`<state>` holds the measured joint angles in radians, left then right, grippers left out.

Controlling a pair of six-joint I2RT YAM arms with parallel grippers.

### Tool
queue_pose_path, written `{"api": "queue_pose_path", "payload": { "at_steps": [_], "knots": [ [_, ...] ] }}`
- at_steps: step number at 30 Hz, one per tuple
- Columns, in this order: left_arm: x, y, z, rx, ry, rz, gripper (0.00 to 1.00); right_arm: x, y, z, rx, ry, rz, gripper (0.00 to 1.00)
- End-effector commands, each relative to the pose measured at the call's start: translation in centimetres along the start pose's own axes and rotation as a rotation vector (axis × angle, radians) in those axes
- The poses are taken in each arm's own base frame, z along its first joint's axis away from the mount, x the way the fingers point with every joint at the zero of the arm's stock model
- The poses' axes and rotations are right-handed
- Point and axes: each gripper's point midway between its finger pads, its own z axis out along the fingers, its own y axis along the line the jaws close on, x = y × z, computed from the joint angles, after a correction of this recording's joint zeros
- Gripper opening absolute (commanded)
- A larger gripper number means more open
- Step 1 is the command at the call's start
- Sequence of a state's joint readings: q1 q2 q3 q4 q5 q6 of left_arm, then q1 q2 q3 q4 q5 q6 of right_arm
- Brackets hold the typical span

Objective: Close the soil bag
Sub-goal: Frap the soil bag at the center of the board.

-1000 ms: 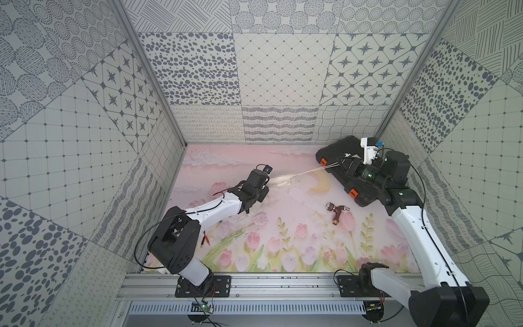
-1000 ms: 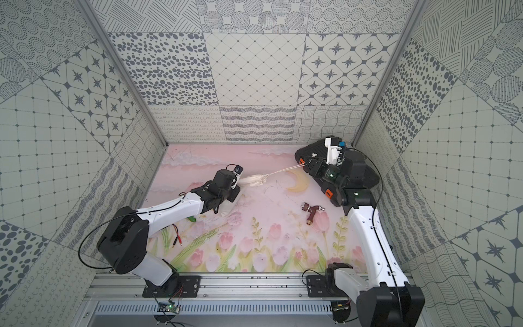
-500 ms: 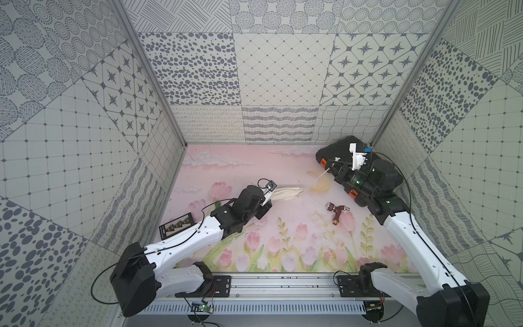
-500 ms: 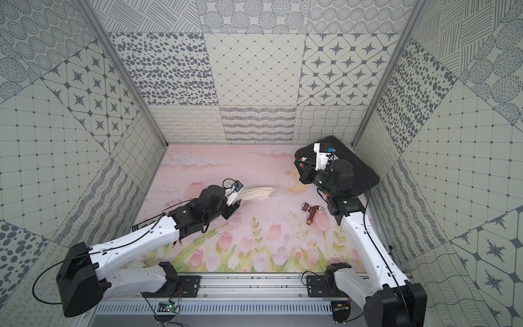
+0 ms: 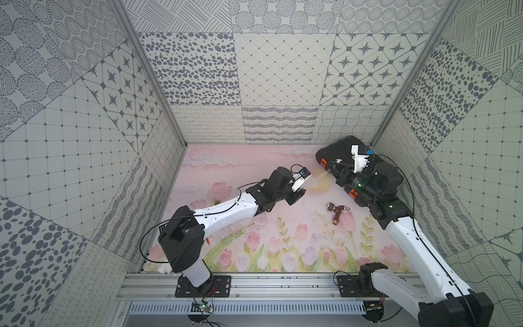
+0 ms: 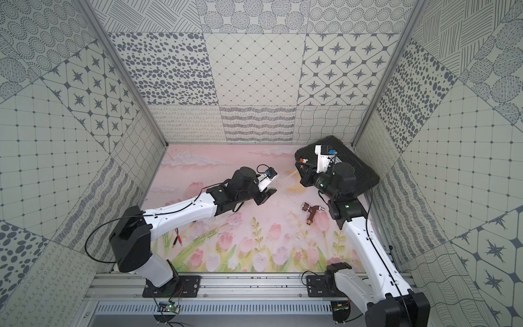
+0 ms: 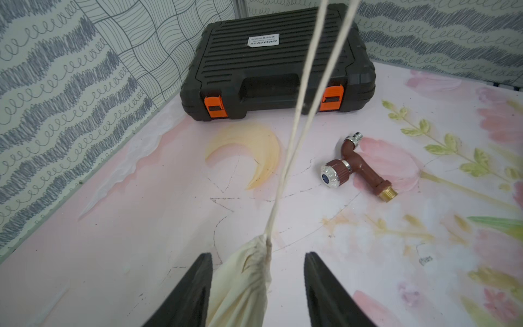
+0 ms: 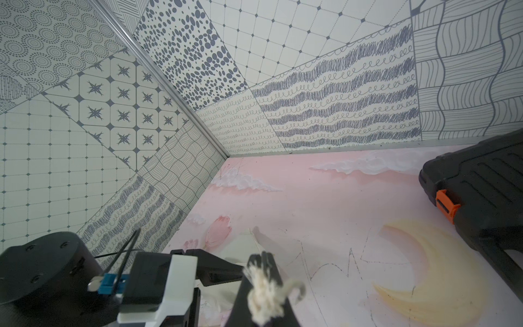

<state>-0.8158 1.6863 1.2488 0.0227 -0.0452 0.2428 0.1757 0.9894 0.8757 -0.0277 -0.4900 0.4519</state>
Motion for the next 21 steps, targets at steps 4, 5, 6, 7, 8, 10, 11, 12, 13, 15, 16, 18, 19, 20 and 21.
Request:
{"api": "queue_pose_path", "payload": {
  "at_steps": [4, 5, 6, 7, 8, 10, 11, 12, 13, 15, 16, 18, 19, 20, 21],
  "knots": [
    [-3.9, -1.9, 3.2, 0.131, -0.128, 0.046, 0.45, -1.0, 1.0, -0.5, -0.019, -0.033, -0.033, 0.00],
    [-3.6, -2.1, 3.5, 0.147, -0.121, 0.047, 0.42, -1.1, 1.0, -0.5, -0.020, -0.036, -0.033, 0.00],
    [-3.3, -2.5, 3.8, 0.168, -0.115, 0.049, 0.39, -1.2, 1.1, -0.5, -0.021, -0.040, -0.034, 0.00],
    [-2.8, -2.7, 4.2, 0.180, -0.104, 0.046, 0.35, -1.4, 1.2, -0.6, -0.023, -0.043, -0.036, 0.00],
    [-2.3, -2.8, 4.5, 0.184, -0.088, 0.044, 0.30, -1.6, 1.3, -0.6, -0.020, -0.048, -0.039, 0.00],
    [-0.7, -2.5, 5.2, 0.170, -0.036, 0.029, 0.19, -2.2, 1.4, -0.8, -0.009, -0.064, -0.050, 0.00],
    [0.4, -2.3, 5.4, 0.157, -0.006, 0.018, 0.14, -2.5, 1.3, -0.9, 0.000, -0.072, -0.054, 0.00],
    [1.4, -2.3, 5.5, 0.146, 0.021, 0.006, 0.10, -2.8, 1.2, -1.1, 0.015, -0.083, -0.058, 0.00],
    [2.7, -2.1, 5.5, 0.131, 0.051, -0.005, 0.07, -3.1, 1.0, -1.2, 0.031, -0.098, -0.061, 0.00],
    [5.5, -2.3, 5.1, 0.114, 0.123, -0.015, 0.02, -3.7, 0.7, -1.5, 0.055, -0.118, -0.066, 0.00],
    [7.1, -2.3, 4.9, 0.102, 0.167, -0.020, 0.00, -4.2, 0.7, -1.6, 0.063, -0.129, -0.071, 0.00],
    [10.3, -2.5, 3.9, 0.072, 0.265, -0.016, 0.00, -5.0, 0.5, -1.8, 0.073, -0.147, -0.075, 0.00],
    [12.0, -2.6, 3.4, 0.051, 0.318, -0.001, 0.00, -5.6, 0.5, -1.9, 0.077, -0.158, -0.078, 0.00],
    [13.6, -2.7, 2.7, 0.031, 0.364, 0.018, 0.00, -6.1, 0.4, -1.9, 0.082, -0.167, -0.079, 0.00],
    [15.0, -2.9, 2.0, 0.014, 0.402, 0.036, 0.00, -6.8, 0.4, -2.0, 0.085, -0.178, -0.080, 0.00]
  ]
}}
